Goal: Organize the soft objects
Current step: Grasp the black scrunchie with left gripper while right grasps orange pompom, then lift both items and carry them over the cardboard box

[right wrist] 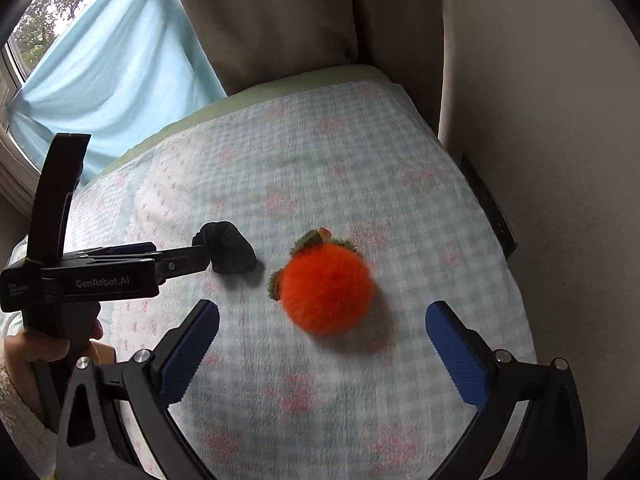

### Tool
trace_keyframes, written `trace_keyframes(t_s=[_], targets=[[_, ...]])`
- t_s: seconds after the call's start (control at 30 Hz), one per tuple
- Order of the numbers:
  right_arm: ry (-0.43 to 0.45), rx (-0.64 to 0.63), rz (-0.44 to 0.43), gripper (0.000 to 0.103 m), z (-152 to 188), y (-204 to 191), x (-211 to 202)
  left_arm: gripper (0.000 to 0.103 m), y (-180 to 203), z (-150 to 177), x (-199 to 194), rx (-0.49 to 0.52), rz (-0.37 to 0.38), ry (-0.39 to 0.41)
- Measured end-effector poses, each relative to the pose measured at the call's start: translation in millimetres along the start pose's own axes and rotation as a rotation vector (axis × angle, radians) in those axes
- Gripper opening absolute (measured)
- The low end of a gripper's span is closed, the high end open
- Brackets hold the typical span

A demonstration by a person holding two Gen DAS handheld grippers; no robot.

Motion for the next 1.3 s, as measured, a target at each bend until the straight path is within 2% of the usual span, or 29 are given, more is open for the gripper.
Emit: trace_keyframes(t_s=[0.1, 0.23, 0.27, 0.3, 0.4, 0.43, 0.5, 0.53, 0.6, 0.7, 1.03, 1.3], targets=[[0.001, 0.057, -0.034, 0.102, -1, 5, 25, 0.097, -1, -8, 23, 0.002, 0.002, -0.011], [0.005, 0.106, -0.071, 0.092, -2, 9, 53, 0.091, -7, -15, 47, -0.031, 0.021, 0.000], [0.008, 0.113, -0.080, 0.090, -3, 9, 58, 0.086, -8, -16, 53, -0.038, 0.026, 0.000], [0.011, 0.119, -0.090, 0.084, -3, 8, 63, 0.082, -9, -16, 59, -0.042, 0.027, -0.002], [0.019, 0.131, -0.106, 0.070, -4, 6, 75, 0.079, -9, -17, 72, -0.042, 0.017, 0.006], [0.025, 0.136, -0.109, 0.064, -4, 5, 77, 0.075, -8, -17, 73, -0.032, 0.010, 0.024], [0.037, 0.151, -0.111, 0.058, -5, 5, 81, 0.053, -6, -20, 73, -0.010, -0.012, 0.044], [0.043, 0.155, -0.109, 0.052, -4, 5, 82, 0.049, -7, -20, 73, -0.004, -0.032, 0.051], [0.046, 0.157, -0.100, 0.043, -2, 5, 85, 0.034, -8, -21, 73, -0.001, -0.054, 0.056], [0.050, 0.175, -0.094, 0.036, -1, 7, 89, 0.022, -12, -21, 71, 0.009, -0.071, 0.072], [0.076, 0.170, -0.072, 0.034, 0, 6, 85, 0.016, -11, -21, 63, 0.039, -0.076, 0.087], [0.098, 0.139, -0.058, 0.034, -4, 0, 62, 0.016, -8, -23, 34, 0.038, -0.068, 0.108]])
Point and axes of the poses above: each gripper's, at about its wrist camera, not at the fingertips, and x roughly the way its jaws point, y to its right, z to its underside, the point moved 6 cm from there along x, roughly the way its jaws point, and after that the axes turned 6 degrees about -y, right-handed, at the moved point
